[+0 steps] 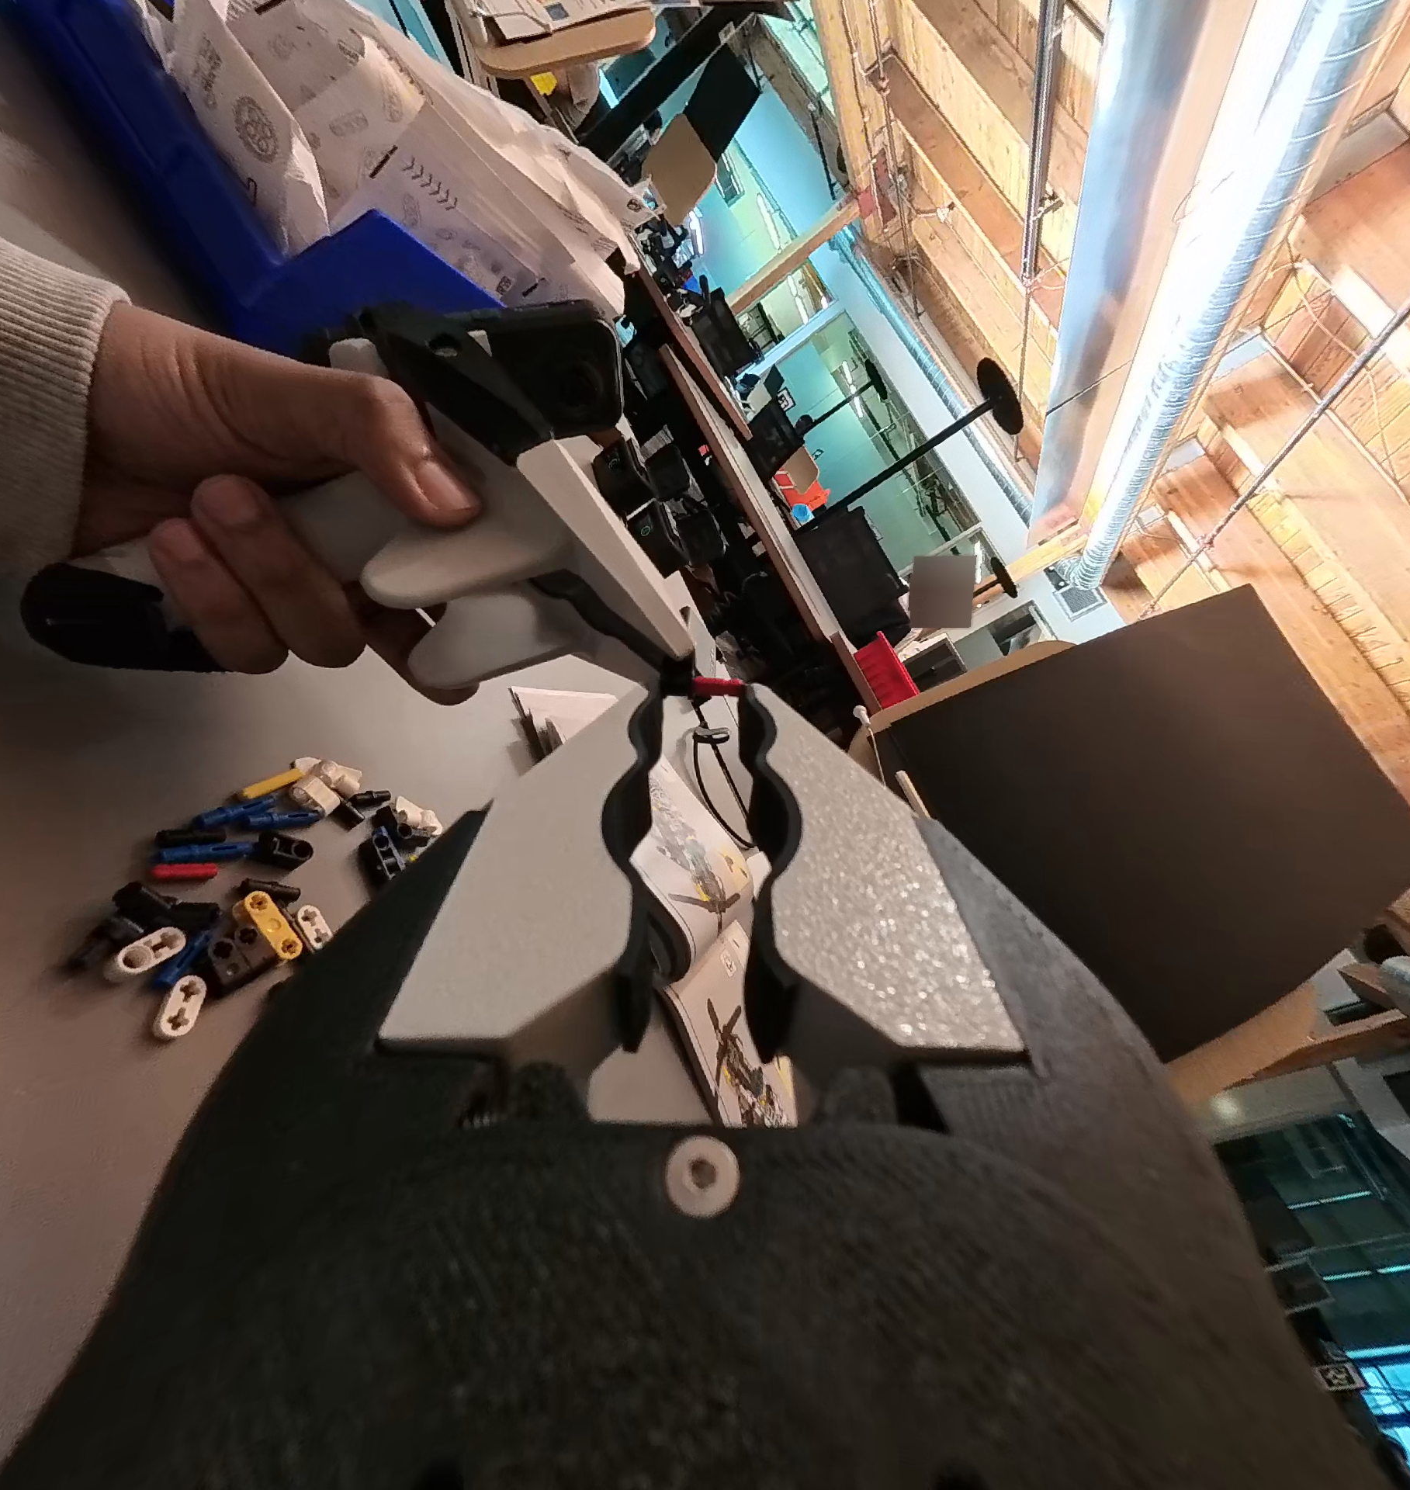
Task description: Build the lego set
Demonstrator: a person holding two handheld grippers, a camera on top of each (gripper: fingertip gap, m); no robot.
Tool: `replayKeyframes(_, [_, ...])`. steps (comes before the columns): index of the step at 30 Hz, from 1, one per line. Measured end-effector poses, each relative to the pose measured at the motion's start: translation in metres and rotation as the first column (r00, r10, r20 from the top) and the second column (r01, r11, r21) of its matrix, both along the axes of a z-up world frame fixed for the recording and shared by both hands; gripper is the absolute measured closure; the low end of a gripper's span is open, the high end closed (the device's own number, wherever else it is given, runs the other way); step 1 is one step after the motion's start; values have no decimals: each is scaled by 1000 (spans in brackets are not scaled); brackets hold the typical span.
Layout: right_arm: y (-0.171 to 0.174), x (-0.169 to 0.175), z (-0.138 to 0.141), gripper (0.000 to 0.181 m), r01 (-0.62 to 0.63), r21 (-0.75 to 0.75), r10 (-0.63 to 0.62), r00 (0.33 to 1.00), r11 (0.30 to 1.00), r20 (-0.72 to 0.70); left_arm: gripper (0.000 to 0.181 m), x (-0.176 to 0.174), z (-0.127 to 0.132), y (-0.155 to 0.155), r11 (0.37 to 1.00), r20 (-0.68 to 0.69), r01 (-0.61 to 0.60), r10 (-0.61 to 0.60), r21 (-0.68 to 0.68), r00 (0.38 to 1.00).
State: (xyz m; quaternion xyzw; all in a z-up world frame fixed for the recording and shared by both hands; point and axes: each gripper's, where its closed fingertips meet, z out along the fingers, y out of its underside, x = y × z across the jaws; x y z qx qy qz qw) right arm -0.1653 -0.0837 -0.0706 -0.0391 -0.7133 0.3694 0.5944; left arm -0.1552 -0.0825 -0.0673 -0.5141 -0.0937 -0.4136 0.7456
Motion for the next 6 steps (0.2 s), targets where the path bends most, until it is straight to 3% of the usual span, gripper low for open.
replayKeyframes(1, [0, 0, 0, 164, -1, -2, 1, 1000, 1000, 4, 176, 0, 0, 0, 1000, 0, 1, -1, -1, 1000])
replayKeyframes(6, [1, 1, -2, 163, -2, -8, 3, 999, 1000, 36, 176, 0, -1, 1, 1000, 5, 5, -5, -8, 1000])
